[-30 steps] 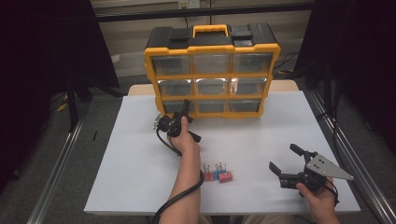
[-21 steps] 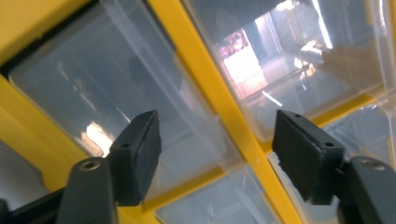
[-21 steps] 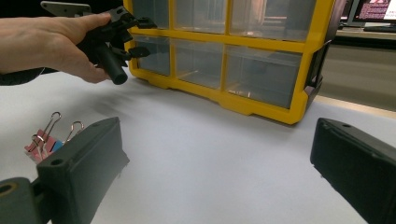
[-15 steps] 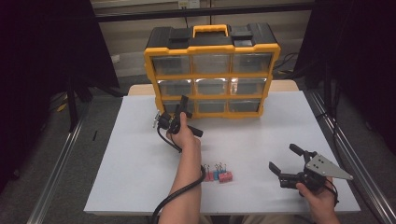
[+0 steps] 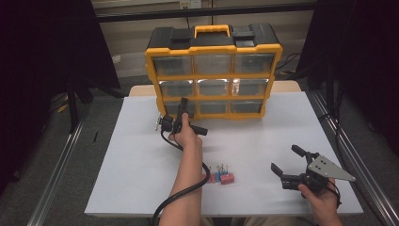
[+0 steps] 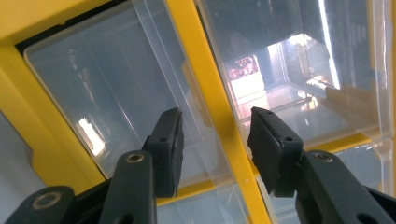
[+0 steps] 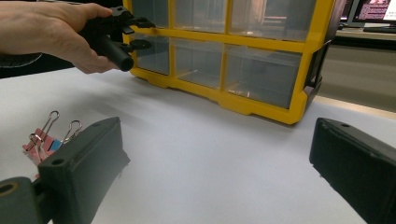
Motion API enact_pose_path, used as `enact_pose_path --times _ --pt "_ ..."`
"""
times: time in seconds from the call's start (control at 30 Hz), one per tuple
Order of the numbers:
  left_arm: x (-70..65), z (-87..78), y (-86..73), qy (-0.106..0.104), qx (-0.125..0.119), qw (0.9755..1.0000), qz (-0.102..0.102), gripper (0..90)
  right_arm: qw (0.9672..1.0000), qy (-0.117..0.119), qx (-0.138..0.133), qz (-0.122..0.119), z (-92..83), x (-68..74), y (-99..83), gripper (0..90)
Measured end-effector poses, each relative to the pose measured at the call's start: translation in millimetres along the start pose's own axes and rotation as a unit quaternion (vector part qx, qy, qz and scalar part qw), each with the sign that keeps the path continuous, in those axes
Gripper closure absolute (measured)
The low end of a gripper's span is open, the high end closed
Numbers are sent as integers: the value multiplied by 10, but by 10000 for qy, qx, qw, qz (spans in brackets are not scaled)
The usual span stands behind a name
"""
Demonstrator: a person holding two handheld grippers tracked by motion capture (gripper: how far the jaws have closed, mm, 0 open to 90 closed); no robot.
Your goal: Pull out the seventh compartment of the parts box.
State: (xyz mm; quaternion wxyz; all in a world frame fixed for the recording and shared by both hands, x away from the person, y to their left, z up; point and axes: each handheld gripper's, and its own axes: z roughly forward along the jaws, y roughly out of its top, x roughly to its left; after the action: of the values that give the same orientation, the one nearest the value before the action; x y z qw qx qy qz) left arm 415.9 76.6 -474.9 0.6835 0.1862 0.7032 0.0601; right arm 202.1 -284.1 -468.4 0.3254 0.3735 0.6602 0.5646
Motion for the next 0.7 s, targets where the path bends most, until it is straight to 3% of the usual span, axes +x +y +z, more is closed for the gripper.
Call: enact_pose_path --times 0.03,0.07,0.1,0.13,0.17,0.2,0.23,0.27,0.3,0.33,0.37,0.4,0.43,0.47,0.57,0.6,0.63,0.67,0.7 --pt "-10 -1 0 20 -3 9999 -128 575 10000 1 1 -7 1 2 0 28" --pt "34 -43 20 42 266 9995 174 590 10000 5 -3 -16 1 1 0 28" --pt "50 -50 17 57 281 9993 243 605 10000 11 5 -18 0 2 -1 29" --pt "49 -51 9 65 192 9997 167 615 10000 6 -1 -25 2 1 -1 28" --pt "13 -27 -4 41 -51 9999 -143 626 10000 1 -5 -19 2 0 0 29" --pt "8 -39 -6 2 -33 9997 -245 634 10000 -1 -3 -14 1 1 0 29" --pt "20 -58 -5 52 33 9998 -174 642 10000 -6 3 -8 0 0 0 28" --pt "52 -79 2 96 127 9998 71 653 10000 -5 8 13 0 2 1 28" --pt "35 -76 -3 71 20 9999 -100 661 10000 -14 0 0 2 0 1 28" --pt "49 -105 -2 116 179 9998 -29 669 10000 -13 1 -1 1 -1 2 28" --pt "28 -83 -14 105 -58 9996 -237 681 10000 -18 -2 0 1 -1 1 28" --pt "55 -128 -10 167 183 9997 -67 695 10000 -20 -2 0 1 -2 1 28" --pt "31 -102 -21 117 -73 9995 -275 709 10000 -21 -4 -7 2 -3 1 28" --pt "34 -111 -21 120 -65 9995 -282 718 10000 -19 4 4 1 1 2 28" --pt "87 -174 -11 177 221 9996 36 746 10000 -16 11 -1 -2 5 3 28" --pt "87 -192 -10 206 260 9994 -49 756 10000 -12 6 -1 -2 3 3 28" --pt "53 -161 -20 156 -66 9992 -372 772 10000 -16 5 -3 -2 3 3 28" --pt "58 -173 -19 143 -38 9992 -376 781 10000 -26 9 -9 0 2 2 28" --pt "84 -207 -11 166 165 9996 -165 783 10000 -29 10 -26 5 -1 1 28"
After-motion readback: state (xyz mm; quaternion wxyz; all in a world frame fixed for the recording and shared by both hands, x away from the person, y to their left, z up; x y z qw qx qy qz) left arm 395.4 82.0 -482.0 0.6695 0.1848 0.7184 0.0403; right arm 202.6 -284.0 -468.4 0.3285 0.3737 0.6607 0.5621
